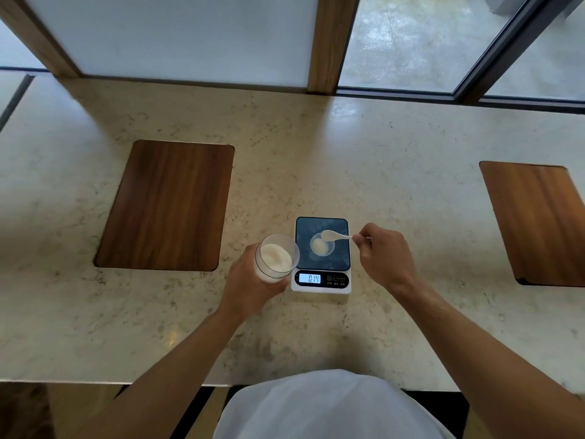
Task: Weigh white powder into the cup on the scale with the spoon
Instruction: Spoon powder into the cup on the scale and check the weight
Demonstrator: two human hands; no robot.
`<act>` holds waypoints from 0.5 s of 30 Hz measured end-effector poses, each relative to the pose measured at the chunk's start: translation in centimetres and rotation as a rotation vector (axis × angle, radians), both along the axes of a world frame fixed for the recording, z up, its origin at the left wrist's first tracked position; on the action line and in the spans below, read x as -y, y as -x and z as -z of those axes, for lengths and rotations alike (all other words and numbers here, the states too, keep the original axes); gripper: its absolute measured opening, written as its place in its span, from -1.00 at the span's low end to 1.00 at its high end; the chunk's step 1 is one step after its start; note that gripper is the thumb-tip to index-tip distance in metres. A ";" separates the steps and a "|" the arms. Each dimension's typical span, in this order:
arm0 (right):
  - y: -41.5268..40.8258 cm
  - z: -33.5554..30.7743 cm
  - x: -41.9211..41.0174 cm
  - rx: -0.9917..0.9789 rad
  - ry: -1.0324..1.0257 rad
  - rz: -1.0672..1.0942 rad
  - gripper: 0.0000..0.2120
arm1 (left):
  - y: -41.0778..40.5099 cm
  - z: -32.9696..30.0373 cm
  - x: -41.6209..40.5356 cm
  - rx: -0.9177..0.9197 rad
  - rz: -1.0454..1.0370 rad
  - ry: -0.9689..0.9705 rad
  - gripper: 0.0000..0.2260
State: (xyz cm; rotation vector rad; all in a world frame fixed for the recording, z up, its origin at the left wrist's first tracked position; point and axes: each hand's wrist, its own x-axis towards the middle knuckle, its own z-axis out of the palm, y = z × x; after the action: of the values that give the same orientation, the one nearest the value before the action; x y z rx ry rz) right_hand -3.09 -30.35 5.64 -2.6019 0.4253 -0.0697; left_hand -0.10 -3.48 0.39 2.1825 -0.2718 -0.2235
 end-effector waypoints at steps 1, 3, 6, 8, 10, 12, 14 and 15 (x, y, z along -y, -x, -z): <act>-0.1 0.0 0.0 0.002 -0.047 0.050 -0.80 | 0.0 0.0 0.0 0.008 0.003 -0.002 -0.31; -0.2 -0.3 -0.1 0.012 -0.158 0.139 -0.79 | -0.1 -0.2 0.0 0.017 0.003 0.002 -0.32; -0.3 -1.0 -0.5 0.044 -0.306 0.168 -0.77 | -0.2 -0.3 -0.1 0.004 -0.014 0.007 -0.33; -0.3 -1.6 -1.0 0.063 -0.369 0.147 -0.78 | -0.2 -0.3 0.0 -0.010 -0.020 -0.002 -0.33; -0.3 -2.4 -1.5 0.092 -0.435 0.123 -0.77 | -0.3 -0.3 0.1 -0.019 -0.018 -0.006 -0.34; -0.4 -3.1 -1.9 0.101 -0.477 0.084 -0.76 | -0.4 -0.2 0.1 -0.022 -0.021 -0.014 -0.33; -0.3 -3.7 -2.4 0.105 -0.469 0.019 -0.77 | -0.5 -0.1 0.1 -0.027 -0.023 -0.025 -0.32; -0.3 -3.9 -2.6 0.110 -0.452 -0.019 -0.78 | -0.6 -0.1 0.1 -0.031 -0.023 -0.029 -0.32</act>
State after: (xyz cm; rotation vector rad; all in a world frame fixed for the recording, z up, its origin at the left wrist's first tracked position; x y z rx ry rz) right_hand -2.83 -27.78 9.55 -2.1456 0.3322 -0.0978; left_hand 0.47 -3.59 0.47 2.2076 -0.2275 -0.2502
